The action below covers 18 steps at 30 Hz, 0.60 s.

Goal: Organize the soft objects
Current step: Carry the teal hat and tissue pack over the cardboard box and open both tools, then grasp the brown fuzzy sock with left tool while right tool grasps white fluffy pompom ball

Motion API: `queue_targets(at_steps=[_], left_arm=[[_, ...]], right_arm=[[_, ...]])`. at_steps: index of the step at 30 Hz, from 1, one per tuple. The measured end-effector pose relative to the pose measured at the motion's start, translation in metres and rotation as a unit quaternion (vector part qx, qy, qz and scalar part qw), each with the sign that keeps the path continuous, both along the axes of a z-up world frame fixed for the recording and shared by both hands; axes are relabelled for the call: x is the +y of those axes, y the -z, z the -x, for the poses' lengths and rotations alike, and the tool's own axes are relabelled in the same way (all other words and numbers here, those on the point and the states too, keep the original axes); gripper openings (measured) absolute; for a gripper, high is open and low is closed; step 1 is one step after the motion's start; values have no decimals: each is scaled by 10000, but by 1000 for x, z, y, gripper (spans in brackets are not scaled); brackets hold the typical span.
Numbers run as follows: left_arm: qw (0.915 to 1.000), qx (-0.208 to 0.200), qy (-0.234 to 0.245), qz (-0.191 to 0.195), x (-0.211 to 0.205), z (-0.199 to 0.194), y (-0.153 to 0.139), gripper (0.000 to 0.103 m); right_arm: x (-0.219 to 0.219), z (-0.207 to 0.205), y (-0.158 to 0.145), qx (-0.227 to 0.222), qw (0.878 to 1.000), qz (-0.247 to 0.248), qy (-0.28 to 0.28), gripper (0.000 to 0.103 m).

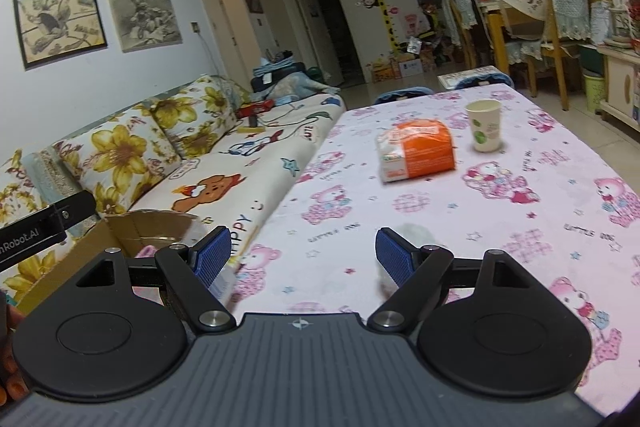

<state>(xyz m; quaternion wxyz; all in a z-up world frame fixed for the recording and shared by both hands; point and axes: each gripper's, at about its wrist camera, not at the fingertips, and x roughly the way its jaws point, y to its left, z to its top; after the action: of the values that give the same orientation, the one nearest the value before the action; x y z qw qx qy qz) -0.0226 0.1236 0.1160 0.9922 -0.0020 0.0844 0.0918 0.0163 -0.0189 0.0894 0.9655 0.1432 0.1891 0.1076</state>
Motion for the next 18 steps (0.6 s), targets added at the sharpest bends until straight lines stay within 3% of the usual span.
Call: queue_targets(at_steps=[18], left_arm=[[9960,145,595,-652,-60,2,21,101]], right_arm=[[-15,-11,13,162,9981,-32,599,101]])
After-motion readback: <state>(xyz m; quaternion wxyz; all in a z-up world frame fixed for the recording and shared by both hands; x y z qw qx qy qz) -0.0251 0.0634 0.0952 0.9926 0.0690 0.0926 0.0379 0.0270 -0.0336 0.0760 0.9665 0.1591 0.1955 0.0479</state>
